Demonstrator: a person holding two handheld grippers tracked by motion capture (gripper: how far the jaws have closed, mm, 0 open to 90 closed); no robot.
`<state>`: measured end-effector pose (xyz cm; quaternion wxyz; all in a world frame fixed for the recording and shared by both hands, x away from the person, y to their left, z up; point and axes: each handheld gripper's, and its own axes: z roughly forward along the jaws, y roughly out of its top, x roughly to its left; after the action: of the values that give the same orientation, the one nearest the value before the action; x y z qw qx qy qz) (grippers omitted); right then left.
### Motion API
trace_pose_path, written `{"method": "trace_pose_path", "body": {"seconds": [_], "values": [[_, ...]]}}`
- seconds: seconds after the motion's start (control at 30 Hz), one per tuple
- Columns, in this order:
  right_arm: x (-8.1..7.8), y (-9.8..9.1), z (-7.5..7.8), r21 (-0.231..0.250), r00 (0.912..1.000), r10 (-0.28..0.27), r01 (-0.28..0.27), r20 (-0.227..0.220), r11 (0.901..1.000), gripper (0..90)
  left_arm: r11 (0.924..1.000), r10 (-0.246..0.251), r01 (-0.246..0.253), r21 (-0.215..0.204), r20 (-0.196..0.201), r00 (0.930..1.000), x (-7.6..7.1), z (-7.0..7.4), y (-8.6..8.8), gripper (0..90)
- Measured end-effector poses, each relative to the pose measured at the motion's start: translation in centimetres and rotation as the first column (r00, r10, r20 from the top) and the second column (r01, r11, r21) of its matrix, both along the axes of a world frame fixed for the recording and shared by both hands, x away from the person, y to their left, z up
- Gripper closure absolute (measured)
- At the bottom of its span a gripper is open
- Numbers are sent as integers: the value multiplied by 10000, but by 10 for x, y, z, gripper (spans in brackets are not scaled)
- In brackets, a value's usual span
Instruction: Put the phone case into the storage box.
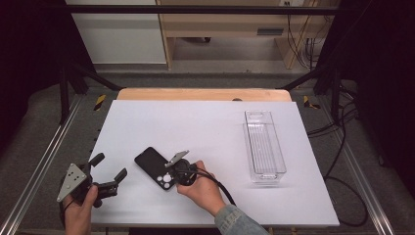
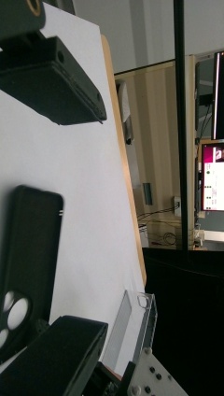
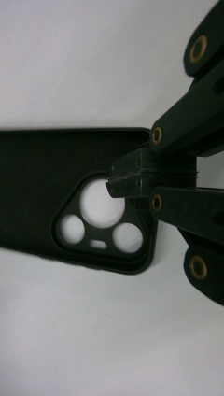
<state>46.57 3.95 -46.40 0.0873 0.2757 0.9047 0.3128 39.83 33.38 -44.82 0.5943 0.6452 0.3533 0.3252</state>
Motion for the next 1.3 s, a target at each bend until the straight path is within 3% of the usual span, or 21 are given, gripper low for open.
{"method": "trace_pose_path", "body": {"seconds": [0.27,0.57,1.03,1.3], "values": [[-13,-22,2,-236,9998,177,-179,-109,9996,900,10000,-60,60,75,-21,10000,0,0,-2,16],[-32,-61,2,-332,9998,54,-60,-183,9994,900,9999,-61,61,80,-49,10000,0,-1,-2,16],[-57,-121,0,-69,9996,-259,259,80,9996,900,9996,10,-8,271,-91,10000,0,-2,-4,16],[-63,-136,-3,231,9989,-462,459,112,9987,900,9996,-1,3,268,-71,10000,-1,-1,-4,16]]}}
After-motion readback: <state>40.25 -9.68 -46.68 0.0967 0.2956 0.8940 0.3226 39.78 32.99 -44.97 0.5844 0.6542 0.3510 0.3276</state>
